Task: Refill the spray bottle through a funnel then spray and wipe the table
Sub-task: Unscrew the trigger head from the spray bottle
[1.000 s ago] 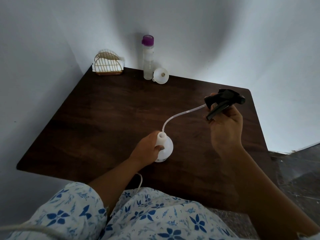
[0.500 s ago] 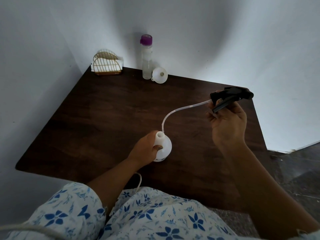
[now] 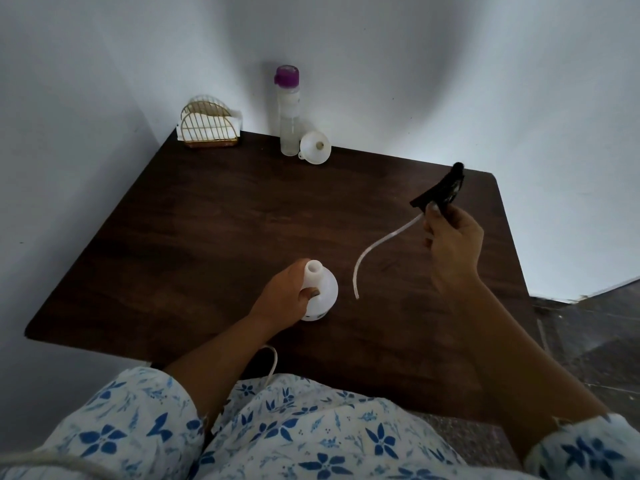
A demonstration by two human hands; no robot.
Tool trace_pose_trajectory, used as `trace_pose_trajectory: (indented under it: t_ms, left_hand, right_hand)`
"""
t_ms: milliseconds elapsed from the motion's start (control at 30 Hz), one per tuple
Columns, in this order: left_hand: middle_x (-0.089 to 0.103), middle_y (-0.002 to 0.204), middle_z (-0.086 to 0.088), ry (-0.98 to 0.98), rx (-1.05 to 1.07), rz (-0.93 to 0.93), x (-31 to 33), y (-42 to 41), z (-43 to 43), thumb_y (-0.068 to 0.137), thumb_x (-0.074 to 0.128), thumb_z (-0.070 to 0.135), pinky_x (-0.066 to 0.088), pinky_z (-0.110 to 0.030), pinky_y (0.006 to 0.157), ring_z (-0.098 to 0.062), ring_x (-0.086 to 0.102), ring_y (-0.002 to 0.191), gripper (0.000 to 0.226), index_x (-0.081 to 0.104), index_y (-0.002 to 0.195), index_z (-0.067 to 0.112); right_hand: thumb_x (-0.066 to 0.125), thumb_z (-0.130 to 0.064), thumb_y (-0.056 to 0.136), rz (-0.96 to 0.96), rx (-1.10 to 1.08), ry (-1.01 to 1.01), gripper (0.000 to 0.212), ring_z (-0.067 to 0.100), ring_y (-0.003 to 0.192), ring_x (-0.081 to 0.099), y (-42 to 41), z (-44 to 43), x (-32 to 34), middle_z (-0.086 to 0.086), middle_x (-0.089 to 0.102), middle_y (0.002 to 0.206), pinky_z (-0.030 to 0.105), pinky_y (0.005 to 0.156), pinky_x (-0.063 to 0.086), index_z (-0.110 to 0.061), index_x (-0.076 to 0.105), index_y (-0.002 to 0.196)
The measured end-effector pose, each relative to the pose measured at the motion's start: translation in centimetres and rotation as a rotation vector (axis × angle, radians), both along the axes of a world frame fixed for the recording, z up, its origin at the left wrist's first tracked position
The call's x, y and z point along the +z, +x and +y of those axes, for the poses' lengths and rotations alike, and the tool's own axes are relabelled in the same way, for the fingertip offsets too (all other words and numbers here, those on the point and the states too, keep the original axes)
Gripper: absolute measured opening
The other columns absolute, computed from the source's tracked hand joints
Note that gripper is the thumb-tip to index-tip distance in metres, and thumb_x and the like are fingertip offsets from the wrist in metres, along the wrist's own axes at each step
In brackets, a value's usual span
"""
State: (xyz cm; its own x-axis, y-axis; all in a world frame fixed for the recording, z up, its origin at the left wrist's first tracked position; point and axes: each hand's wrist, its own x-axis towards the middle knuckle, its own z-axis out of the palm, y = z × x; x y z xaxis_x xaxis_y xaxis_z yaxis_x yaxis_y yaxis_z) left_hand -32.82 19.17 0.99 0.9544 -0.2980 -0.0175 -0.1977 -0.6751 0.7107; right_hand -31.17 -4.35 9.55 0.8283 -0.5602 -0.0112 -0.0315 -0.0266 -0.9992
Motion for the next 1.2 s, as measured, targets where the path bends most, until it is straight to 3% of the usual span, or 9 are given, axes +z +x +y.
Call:
trace_pose_trajectory:
  t_ms: [200,333,567,767,833,933,1067,1200]
  left_hand:
    - [0.055,0.124,-0.005,-0.021,0.007,0.026,-0.1,0.1,-0.1,0.085,0.062,0.019,0.039,-0.028,0.095,-0.019,0.051,0.115,0.046,0.043,0.126,0.014]
    - [0.054,0.125,-0.004,-0.035,0.020,0.053,-0.1,0.0,0.0,0.085,0.062,0.019,0.039,-0.027,0.094,-0.018,0.050,0.116,0.045,0.042,0.126,0.016]
    - [0.055,0.122,-0.001,-0.042,0.017,0.072,0.2,0.1,0.1,0.084,0.063,0.019,0.038,-0.023,0.092,-0.015,0.051,0.113,0.044,0.043,0.124,0.019]
    - [0.056,0.115,0.005,-0.032,-0.067,0.110,0.7,1.0,0.7,0.082,0.065,0.028,0.045,-0.028,0.087,-0.013,0.054,0.106,0.041,0.045,0.117,0.024]
    - [0.053,0.114,0.010,0.010,-0.127,0.159,1.3,1.6,1.2,0.076,0.071,0.030,0.045,-0.030,0.088,-0.011,0.052,0.106,0.051,0.044,0.119,0.028]
    - [0.040,0.123,0.017,0.132,-0.246,0.266,1.9,2.6,2.3,0.061,0.082,0.032,0.039,-0.028,0.095,-0.007,0.041,0.114,0.086,0.033,0.131,0.031]
    - [0.022,0.150,0.007,0.324,-0.355,0.361,2.8,5.3,3.9,0.048,0.088,0.037,0.027,-0.034,0.110,-0.014,0.025,0.136,0.120,0.016,0.143,0.029]
    - [0.018,0.153,0.002,0.338,-0.266,0.342,4.0,9.9,4.9,0.048,0.088,0.041,0.026,-0.037,0.112,-0.018,0.022,0.139,0.122,0.013,0.144,0.029]
  right_hand:
    - [0.061,-0.032,0.088,0.376,0.058,-0.271,0.024,0.011,0.051,0.046,1.2,-0.9,-4.9,-0.002,0.052,0.058,0.025,0.046,0.034,-0.012,0.066,0.075]
    - [0.062,-0.034,0.087,0.562,0.153,-0.325,0.021,0.012,0.053,0.049,1.3,-1.0,-7.8,0.001,0.059,0.065,0.025,0.047,0.037,-0.013,0.067,0.082]
    - [0.061,-0.033,0.088,0.719,0.260,-0.301,0.024,0.014,0.063,0.057,1.4,-0.3,-10.9,0.004,0.064,0.081,0.025,0.052,0.042,-0.010,0.067,0.095]
    - [0.060,-0.035,0.088,0.707,0.275,-0.432,0.033,0.015,0.072,0.062,1.7,0.9,-12.0,0.000,0.064,0.092,0.031,0.066,0.054,-0.012,0.062,0.113]
    - [0.060,-0.036,0.088,0.705,0.273,-0.471,0.037,0.015,0.075,0.062,2.0,1.1,-12.1,0.003,0.066,0.102,0.032,0.070,0.055,-0.012,0.061,0.117]
    - [0.059,-0.039,0.088,0.727,0.281,-0.493,0.039,0.014,0.072,0.062,2.1,1.5,-12.5,0.004,0.067,0.103,0.031,0.067,0.055,-0.014,0.061,0.118]
    - [0.056,-0.052,0.085,0.800,0.232,-0.496,0.053,0.014,0.072,0.061,2.6,1.4,-12.3,0.003,0.064,0.096,0.027,0.057,0.050,-0.013,0.055,0.121]
    - [0.057,-0.059,0.081,0.736,0.094,-0.565,0.057,0.020,0.099,0.056,5.2,1.4,-10.7,0.006,0.054,0.117,0.039,0.081,0.054,-0.018,0.053,0.120]
